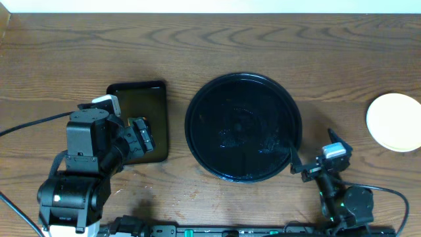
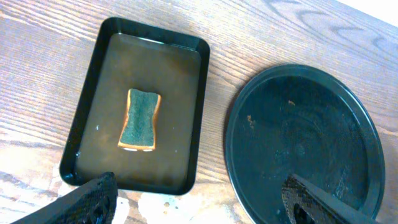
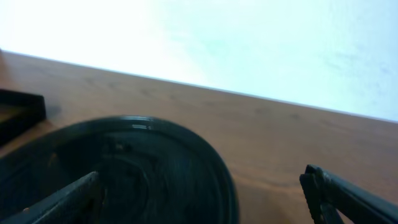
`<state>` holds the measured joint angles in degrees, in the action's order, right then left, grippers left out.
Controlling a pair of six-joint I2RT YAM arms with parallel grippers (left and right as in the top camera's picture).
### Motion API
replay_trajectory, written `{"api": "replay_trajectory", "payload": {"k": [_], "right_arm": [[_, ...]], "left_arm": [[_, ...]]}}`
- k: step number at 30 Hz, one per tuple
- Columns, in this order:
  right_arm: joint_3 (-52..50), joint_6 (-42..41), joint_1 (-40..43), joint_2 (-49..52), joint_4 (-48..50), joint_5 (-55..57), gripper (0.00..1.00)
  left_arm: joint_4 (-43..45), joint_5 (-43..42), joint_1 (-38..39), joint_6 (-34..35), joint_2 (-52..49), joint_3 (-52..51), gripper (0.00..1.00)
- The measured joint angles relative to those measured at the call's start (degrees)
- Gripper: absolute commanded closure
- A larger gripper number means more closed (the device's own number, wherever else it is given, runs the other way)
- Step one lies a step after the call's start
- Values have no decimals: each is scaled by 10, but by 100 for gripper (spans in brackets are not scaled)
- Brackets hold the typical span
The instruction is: Clean dirty plates on tray and stack at the side
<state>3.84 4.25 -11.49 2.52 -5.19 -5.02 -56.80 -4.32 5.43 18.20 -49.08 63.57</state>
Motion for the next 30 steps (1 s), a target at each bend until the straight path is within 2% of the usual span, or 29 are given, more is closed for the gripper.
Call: {"api": "replay_trajectory", "payload": {"k": [3, 30], "right_arm": [[-34, 0, 0, -14, 18, -13, 1], [-35, 0, 0, -18, 18, -21, 1]], "left_arm": [[0, 0, 0, 0, 0, 0, 14], [0, 0, 0, 0, 0, 0, 14]]}}
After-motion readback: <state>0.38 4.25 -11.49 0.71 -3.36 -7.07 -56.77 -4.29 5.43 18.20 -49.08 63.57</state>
